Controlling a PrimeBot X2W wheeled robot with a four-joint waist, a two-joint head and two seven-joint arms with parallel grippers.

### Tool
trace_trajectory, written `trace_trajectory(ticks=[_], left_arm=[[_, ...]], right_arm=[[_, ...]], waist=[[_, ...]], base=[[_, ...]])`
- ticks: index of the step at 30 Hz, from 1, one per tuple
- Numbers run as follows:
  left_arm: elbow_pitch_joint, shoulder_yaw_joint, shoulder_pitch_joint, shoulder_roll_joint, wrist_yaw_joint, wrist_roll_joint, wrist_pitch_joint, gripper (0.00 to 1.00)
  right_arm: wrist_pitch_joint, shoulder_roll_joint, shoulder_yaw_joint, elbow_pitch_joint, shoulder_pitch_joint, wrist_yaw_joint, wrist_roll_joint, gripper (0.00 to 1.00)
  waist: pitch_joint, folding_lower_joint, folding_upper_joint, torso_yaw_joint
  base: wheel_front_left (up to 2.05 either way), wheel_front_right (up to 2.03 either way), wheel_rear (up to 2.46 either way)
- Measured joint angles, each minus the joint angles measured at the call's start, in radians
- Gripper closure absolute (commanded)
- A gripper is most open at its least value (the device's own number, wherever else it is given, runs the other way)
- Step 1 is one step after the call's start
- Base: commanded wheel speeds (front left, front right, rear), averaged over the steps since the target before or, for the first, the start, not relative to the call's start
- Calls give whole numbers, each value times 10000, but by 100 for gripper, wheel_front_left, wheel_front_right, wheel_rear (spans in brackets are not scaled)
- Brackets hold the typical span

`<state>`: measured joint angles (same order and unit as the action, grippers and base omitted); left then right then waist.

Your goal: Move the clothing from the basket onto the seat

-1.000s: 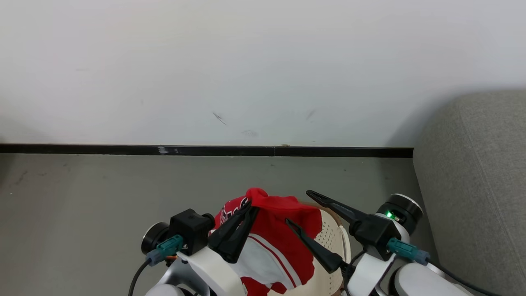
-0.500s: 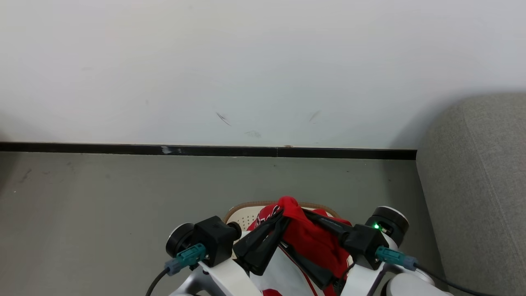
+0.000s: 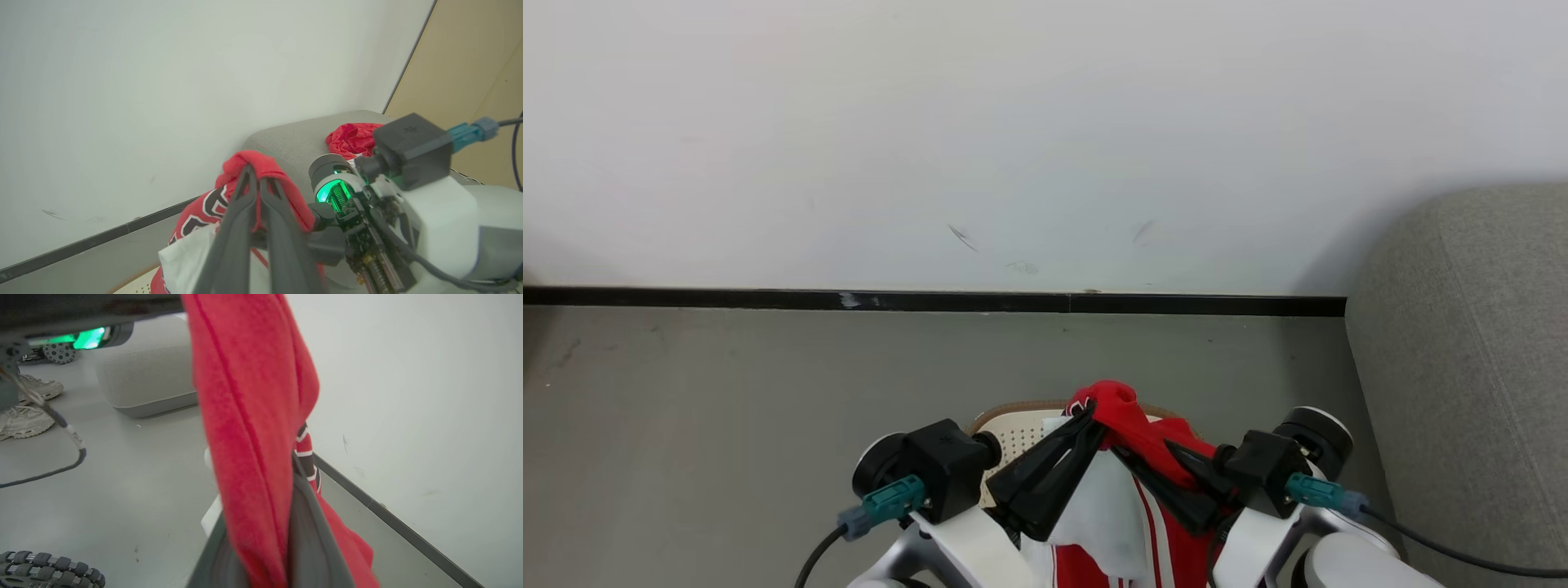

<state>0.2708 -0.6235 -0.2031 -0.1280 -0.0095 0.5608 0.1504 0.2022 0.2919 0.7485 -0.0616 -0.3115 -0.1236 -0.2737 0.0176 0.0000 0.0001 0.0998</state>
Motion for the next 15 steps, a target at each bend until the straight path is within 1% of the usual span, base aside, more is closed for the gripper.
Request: trace_trajectory(ticks=[6, 7, 8, 9, 10, 11, 12, 15], left_arm=[[0, 194, 22, -213, 157, -96, 67, 100], [10, 190, 35, -221, 157, -96, 69, 90], [27, 184, 54, -221, 157, -96, 67, 74], [48, 182, 66, -213, 157, -96, 65, 50], [77, 182, 77, -207, 157, -96, 61, 22], [98, 182, 94, -211, 157, -96, 54, 6], [113, 182, 115, -213, 159, -96, 44, 0], [178, 221, 230, -219, 222, -98, -123, 0]], right_arm=[[0, -13, -224, -40, 27, 0, -178, 100], [0, -12, -270, -38, 43, 0, -192, 100], [2, -12, -316, -36, 58, 0, -221, 100], [2, -10, -366, -36, 63, 0, -247, 100], [2, -8, -435, -31, 63, -2, -249, 100], [4, -10, -533, -23, 65, -2, -253, 100], [6, -4, -625, -15, 65, -2, -255, 100], [10, 56, -895, -4, 116, -2, -253, 100]], waist=[[-3, 0, 0, -82], [-1, 0, 0, -95], [3, 0, 0, -107], [5, 0, 0, -118], [6, 0, 0, -129], [6, 0, 0, -140], [6, 0, 0, -152], [7, 0, 0, -188]], base=[[0, 0, 0], [0, 0, 0], [0, 0, 0], [0, 0, 0], [0, 0, 0], [0, 0, 0], [0, 0, 0], [0, 0, 0]])
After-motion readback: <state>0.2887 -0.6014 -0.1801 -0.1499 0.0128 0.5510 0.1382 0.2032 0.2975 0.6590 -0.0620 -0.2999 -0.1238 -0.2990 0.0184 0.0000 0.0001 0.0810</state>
